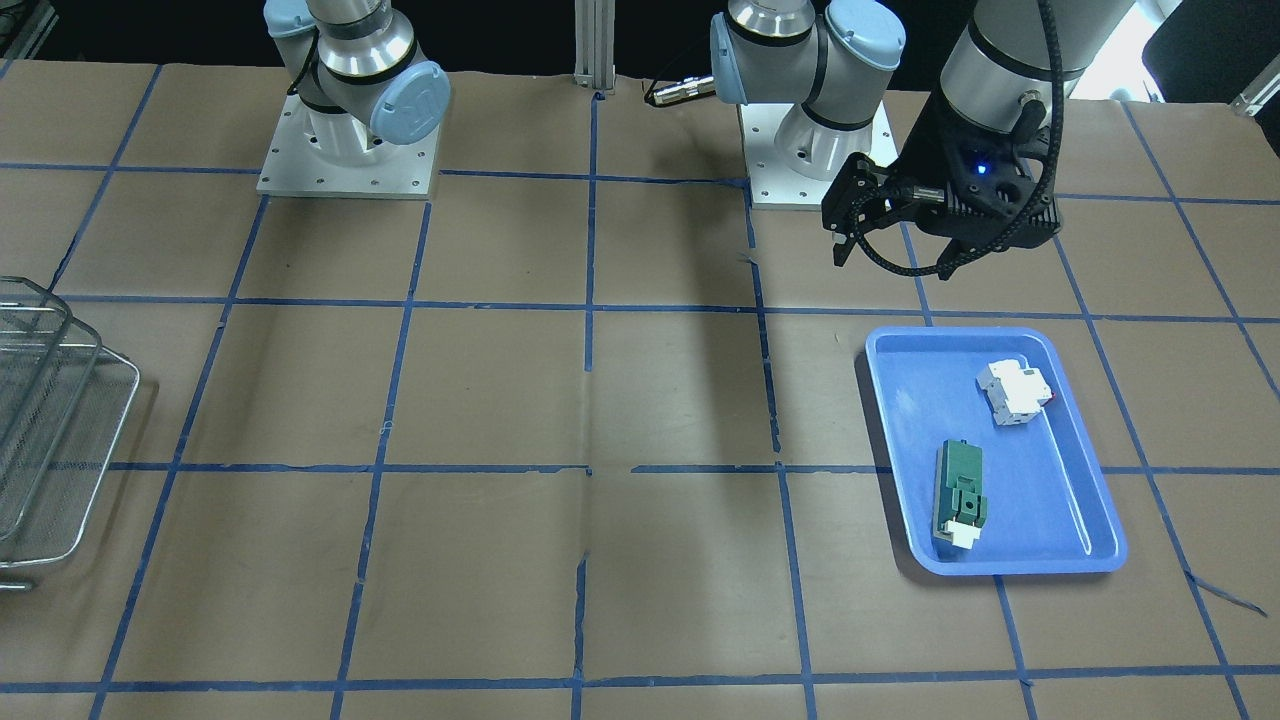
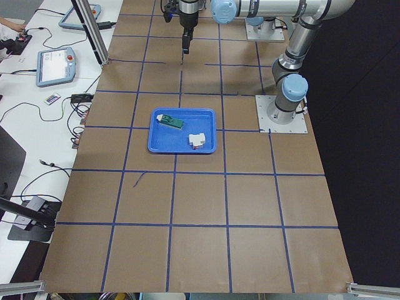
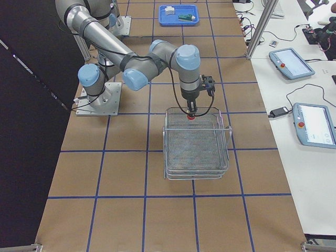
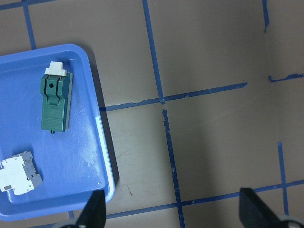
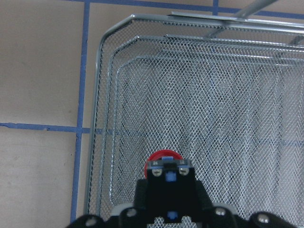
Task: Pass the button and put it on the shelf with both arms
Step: 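Lower the push button into the wire mesh basket and open the right gripper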
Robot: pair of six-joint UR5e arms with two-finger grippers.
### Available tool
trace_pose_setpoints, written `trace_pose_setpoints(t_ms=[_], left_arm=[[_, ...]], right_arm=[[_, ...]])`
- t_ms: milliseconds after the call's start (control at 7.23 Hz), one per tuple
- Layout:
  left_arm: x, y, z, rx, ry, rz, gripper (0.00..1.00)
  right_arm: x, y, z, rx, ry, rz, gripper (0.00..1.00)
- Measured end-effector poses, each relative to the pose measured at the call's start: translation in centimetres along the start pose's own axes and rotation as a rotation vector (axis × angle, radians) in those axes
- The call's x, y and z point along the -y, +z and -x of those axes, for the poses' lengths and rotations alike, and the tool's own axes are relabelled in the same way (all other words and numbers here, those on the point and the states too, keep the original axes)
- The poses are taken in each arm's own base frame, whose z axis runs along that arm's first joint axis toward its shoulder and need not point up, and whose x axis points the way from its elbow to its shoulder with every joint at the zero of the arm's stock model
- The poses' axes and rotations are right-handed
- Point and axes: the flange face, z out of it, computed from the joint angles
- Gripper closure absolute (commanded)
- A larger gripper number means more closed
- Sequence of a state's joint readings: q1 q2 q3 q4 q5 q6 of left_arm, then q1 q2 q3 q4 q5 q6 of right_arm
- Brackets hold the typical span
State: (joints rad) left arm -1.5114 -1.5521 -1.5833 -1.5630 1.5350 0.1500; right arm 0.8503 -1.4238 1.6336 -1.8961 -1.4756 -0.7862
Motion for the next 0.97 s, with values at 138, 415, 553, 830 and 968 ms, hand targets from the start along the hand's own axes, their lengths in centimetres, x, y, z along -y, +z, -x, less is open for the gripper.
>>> trace_pose_setpoints(t_ms=[138,415,553,830,968], left_arm=[[0.0,0.1,-0.2,-0.003,-0.023,0.008,0.00],[-0.1,0.3,-0.5,-0.004,-0.032,0.016,0.00],[-0.1,0.3,-0.5,-0.004,-0.033,0.015,0.00],[-0.2,0.0,-0.5,-0.003,-0.033,0.009,0.00],[-0.3,0.0,-0.6,-0.004,-0.032,0.010,0.00]], right_arm=[[0.1,0.9,-0.4,0.010,0.003,0.011,0.23],[0.1,1.8,-0.6,0.026,0.006,0.024,0.19],[0.1,1.9,-0.6,0.029,0.007,0.027,0.17],[0.1,1.3,-0.5,0.029,0.007,0.025,0.00],[0.2,0.2,0.0,0.034,0.007,0.025,0.00]])
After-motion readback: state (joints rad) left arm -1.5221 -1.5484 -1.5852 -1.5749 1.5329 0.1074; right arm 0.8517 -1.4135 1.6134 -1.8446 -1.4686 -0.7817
